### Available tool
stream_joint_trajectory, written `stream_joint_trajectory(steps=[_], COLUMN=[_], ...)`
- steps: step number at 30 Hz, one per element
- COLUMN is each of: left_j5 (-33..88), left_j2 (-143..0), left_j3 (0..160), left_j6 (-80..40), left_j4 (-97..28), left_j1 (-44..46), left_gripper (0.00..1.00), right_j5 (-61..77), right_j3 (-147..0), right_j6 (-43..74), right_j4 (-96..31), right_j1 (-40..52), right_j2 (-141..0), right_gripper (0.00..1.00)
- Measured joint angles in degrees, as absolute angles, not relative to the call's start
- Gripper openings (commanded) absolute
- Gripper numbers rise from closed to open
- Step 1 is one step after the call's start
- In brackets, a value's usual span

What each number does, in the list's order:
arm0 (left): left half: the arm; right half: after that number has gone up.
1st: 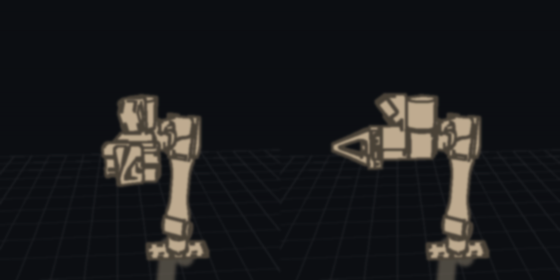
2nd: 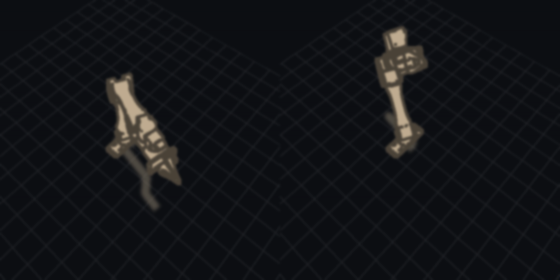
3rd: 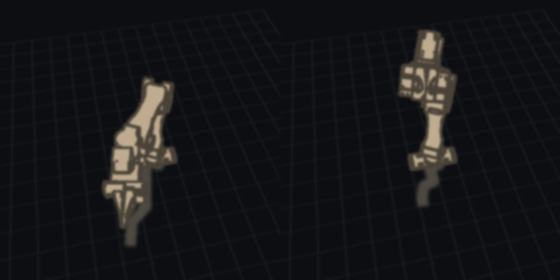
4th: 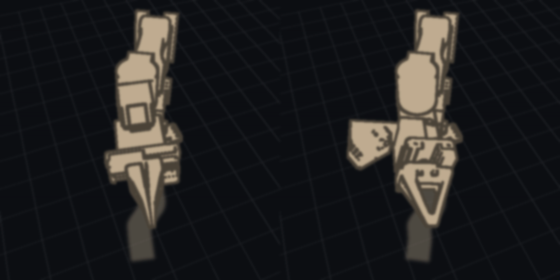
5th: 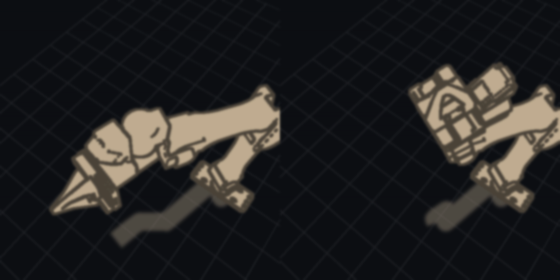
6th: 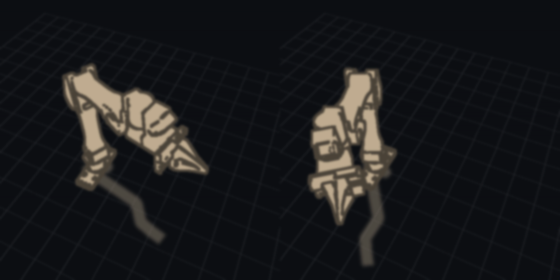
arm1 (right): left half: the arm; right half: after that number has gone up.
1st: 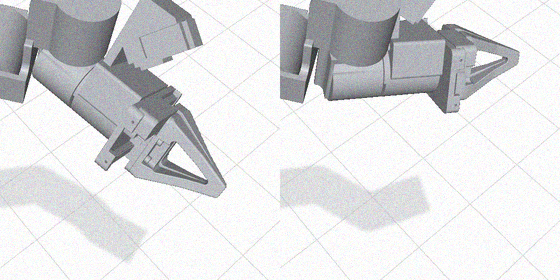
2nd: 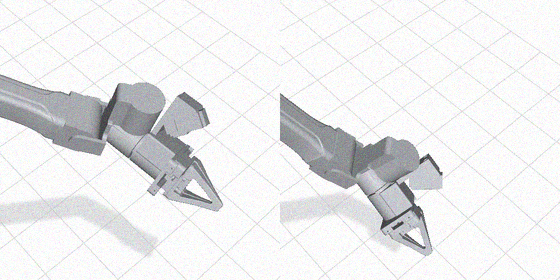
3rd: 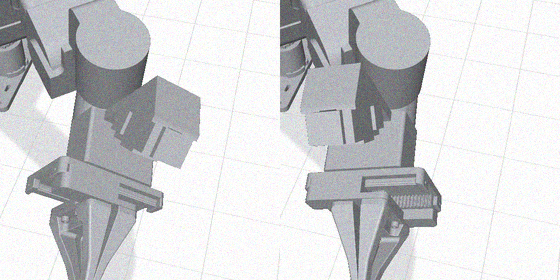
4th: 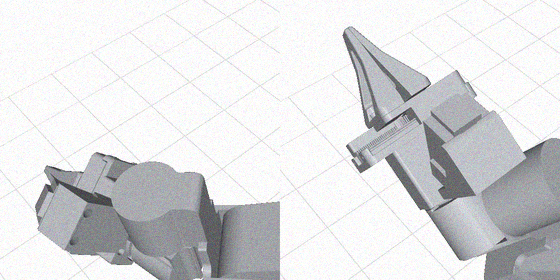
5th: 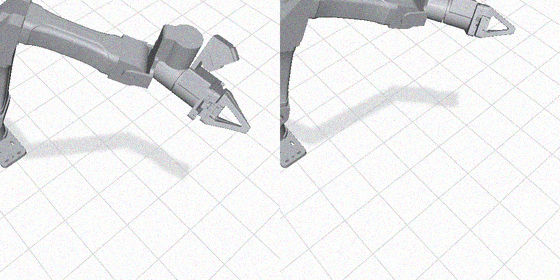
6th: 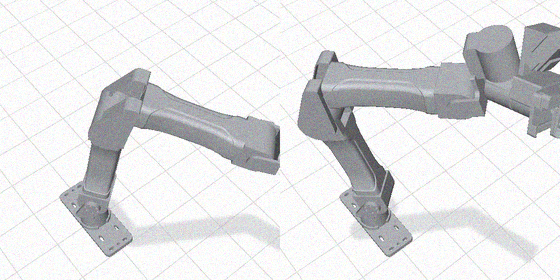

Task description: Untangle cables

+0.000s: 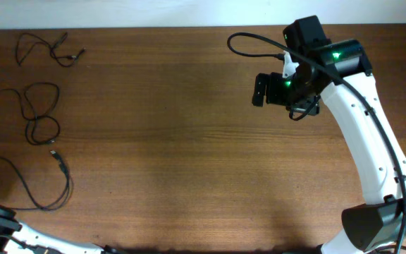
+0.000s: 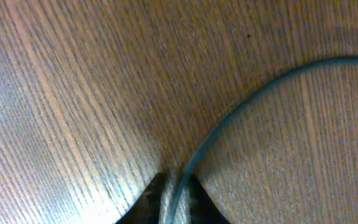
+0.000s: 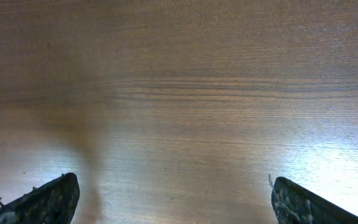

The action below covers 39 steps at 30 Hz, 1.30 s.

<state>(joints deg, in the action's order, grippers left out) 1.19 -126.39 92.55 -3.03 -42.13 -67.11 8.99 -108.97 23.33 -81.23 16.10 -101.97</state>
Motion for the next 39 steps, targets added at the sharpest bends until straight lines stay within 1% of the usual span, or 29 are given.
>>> stream_joint_trajectory(steps=[1,2,3,5,6,8,9,16,20,25,28,29,31,32,35,38,39], left_j5=[1.39,1.54,1.56,1.56,1.54,1.56,1.63,7.7,9.04,9.74,9.93,9.93,9.91,9.91,9.58,5.98,4.71], left_j2=[-126.43,-126.5,-126.78,-127.31,-127.33,-127.35,-127.35,-127.39,-127.42,-126.5,-123.79,-122.98,-121.95,-121.82,-121.82,-121.82,-121.82], left_j3=[92.6,92.75,93.23,94.54,95.2,96.53,97.25,98.59,98.61,98.61,98.61,98.7,99.09,99.13,99.13,99.02,98.67], left_j6=[-2.96,-2.85,-2.87,-2.87,-2.9,-2.94,-3.03,-3.05,-2.61,-2.13,-1.69,-1.54,-1.48,-1.21,1.32,3.86,4.27], left_j4=[-42.13,-42.19,-42.37,-43.07,-43.51,-43.88,-44.21,-47.9,-49.06,-49.65,-52.23,-53.45,-55.57,-56.84,-59.7,-63.05,-63.35], left_j1=[-67.29,-67.55,-67.99,-69.21,-69.6,-70.15,-70.22,-69.91,-67.85,-61.69,-58.85,-58.02,-55.92,-54.3,-48.99,-42.78,-40.95], left_gripper=[0.06,0.08,0.33,0.54,0.7,0.93,0.99,0.99,1.0,1.0,0.99,0.99,0.95,0.93,0.91,0.92,0.9], right_j5=[8.99,8.99,8.99,8.99,8.99,8.99,8.99,9.02,8.99,8.99,8.99,8.99,8.99,8.99,8.99,8.99,9.02], right_j3=[-108.97,-108.97,-108.97,-108.97,-108.97,-108.97,-108.97,-108.97,-108.97,-108.97,-108.97,-108.97,-108.97,-108.97,-108.97,-108.97,-108.97], right_j6=[23.38,23.31,23.35,23.33,23.35,23.35,23.31,23.38,23.33,23.33,23.33,23.35,23.35,23.31,23.35,23.33,23.35], right_j4=[-81.23,-81.23,-81.23,-81.23,-81.23,-81.23,-81.23,-81.23,-81.23,-81.23,-81.21,-81.23,-81.23,-81.23,-81.23,-81.23,-81.23], right_j1=[16.1,16.1,16.1,16.1,16.1,16.1,16.1,16.1,16.1,16.1,16.1,16.1,16.1,16.1,16.1,16.1,16.1], right_j2=[-101.97,-101.97,-101.97,-101.97,-101.97,-101.97,-101.97,-101.97,-101.97,-101.97,-101.97,-101.97,-101.97,-101.97,-101.97,-101.97,-101.97], right_gripper=[0.98,0.98,0.98,0.98,0.98,0.98,0.98,0.98,0.98,0.98,0.98,0.98,0.98,0.98,0.98,0.98,0.98])
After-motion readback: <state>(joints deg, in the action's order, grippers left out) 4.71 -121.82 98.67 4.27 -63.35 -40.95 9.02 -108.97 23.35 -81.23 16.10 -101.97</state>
